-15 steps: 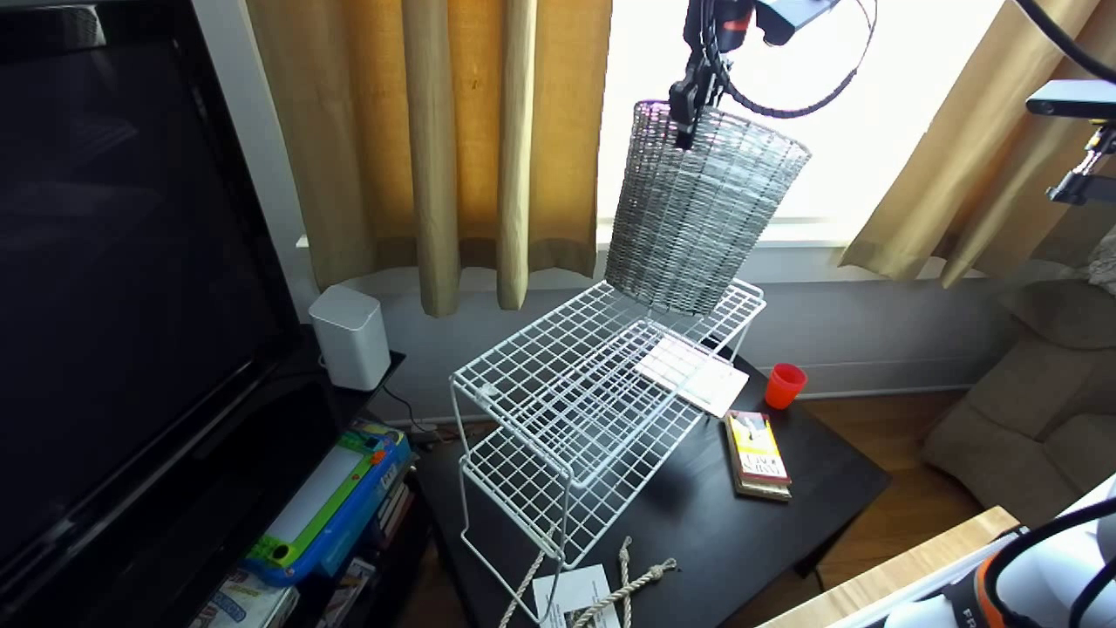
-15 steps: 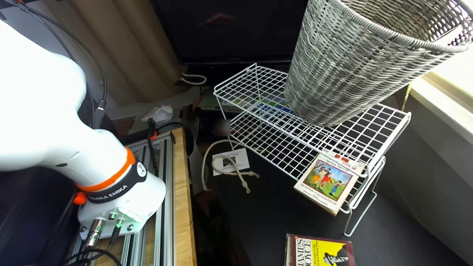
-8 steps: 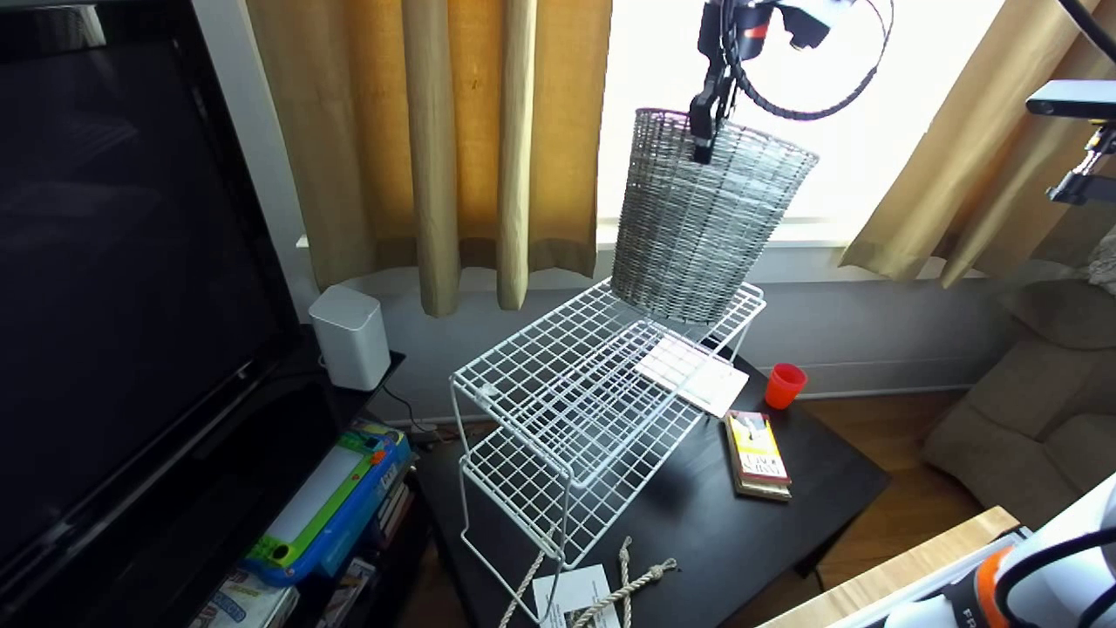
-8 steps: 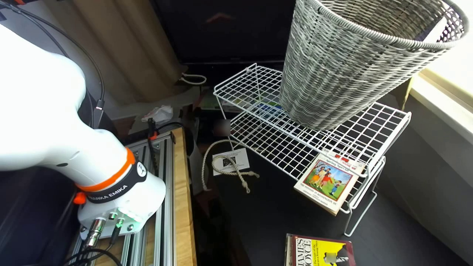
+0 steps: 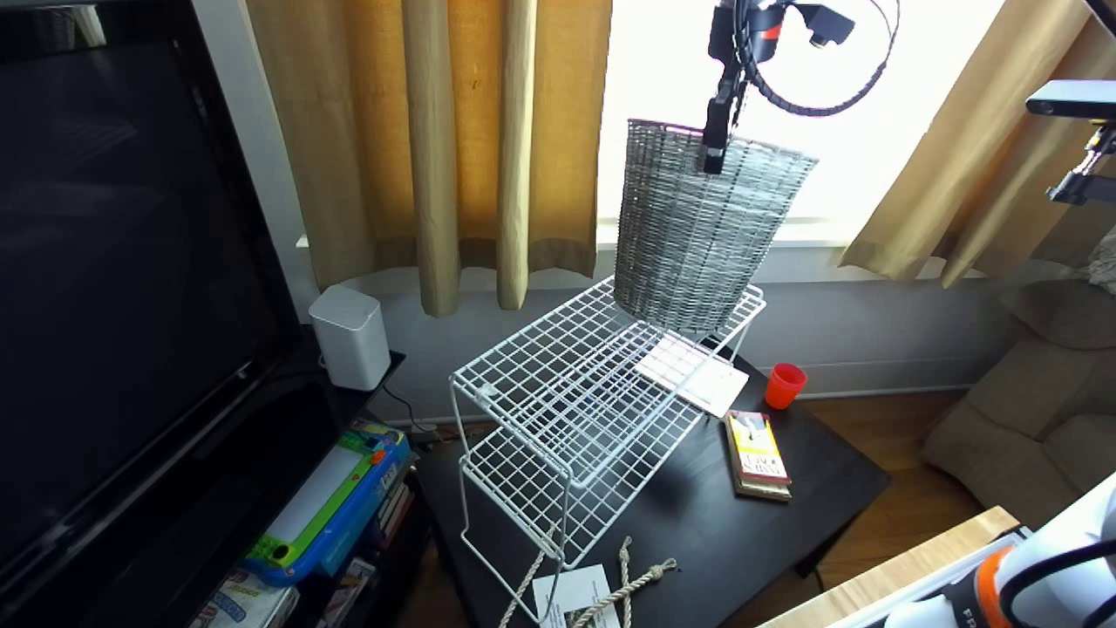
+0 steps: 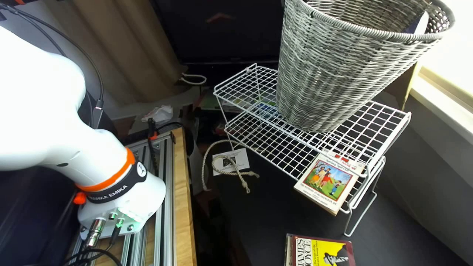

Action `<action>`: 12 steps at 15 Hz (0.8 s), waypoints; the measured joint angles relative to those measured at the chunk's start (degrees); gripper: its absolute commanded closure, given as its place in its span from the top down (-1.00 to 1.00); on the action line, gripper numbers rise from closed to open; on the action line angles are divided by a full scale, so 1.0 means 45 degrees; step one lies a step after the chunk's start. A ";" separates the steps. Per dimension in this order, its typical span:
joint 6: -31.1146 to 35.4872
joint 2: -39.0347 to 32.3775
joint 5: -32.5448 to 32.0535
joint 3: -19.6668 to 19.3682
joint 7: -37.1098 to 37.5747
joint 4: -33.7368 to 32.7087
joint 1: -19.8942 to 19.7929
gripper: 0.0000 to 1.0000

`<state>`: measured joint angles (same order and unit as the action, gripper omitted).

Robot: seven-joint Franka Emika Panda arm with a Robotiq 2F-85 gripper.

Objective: Set the basket upright

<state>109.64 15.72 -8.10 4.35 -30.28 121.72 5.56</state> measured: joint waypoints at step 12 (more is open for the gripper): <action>0.0000 0.0011 0.0693 -0.0455 -0.0363 -0.0158 0.0006 1.00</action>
<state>109.64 15.77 -4.98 2.30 -31.92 121.00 5.58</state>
